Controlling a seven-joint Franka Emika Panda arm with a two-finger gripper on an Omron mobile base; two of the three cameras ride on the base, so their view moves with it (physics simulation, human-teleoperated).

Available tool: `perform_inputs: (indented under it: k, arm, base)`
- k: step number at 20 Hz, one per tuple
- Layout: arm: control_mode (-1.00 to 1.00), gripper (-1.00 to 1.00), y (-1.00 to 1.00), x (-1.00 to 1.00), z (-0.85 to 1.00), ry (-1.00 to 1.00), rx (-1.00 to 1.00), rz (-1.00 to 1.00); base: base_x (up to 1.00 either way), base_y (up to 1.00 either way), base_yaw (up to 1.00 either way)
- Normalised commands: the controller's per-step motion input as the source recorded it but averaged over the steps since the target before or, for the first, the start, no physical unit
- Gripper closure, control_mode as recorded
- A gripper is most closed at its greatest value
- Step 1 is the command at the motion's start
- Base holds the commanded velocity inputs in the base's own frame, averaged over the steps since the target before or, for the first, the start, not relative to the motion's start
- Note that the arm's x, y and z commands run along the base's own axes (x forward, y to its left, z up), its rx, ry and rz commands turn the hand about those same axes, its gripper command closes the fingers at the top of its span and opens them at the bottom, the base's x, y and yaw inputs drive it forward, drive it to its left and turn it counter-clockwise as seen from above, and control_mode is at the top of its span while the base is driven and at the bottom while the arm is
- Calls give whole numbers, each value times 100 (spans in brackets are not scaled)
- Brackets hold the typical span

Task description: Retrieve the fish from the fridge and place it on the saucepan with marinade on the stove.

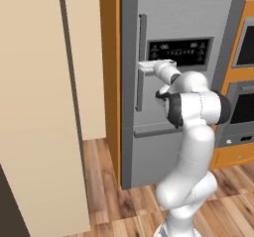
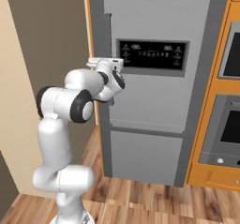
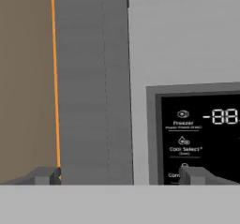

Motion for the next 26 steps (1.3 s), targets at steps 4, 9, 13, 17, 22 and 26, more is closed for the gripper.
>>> perform_inputs:
  k: [4,9,13,17,22,26]
  arm:
    - [-100,-100,23,31,0,-2,0,-3]
    - [-100,-100,18,27,0,0,0,-2]
    - [-100,-100,26,31,0,0,0,-1]
    - [-100,-100,19,33,0,0,0,-1]
    - [-100,-100,0,29,0,0,0,0]
    - [-100,-100,0,36,0,0,0,0]
  base:
    - [0,0,0]
    - [0,0,0]
    - [0,0,0]
    - [0,0,0]
    - [0,0,0]
    - [0,0,0]
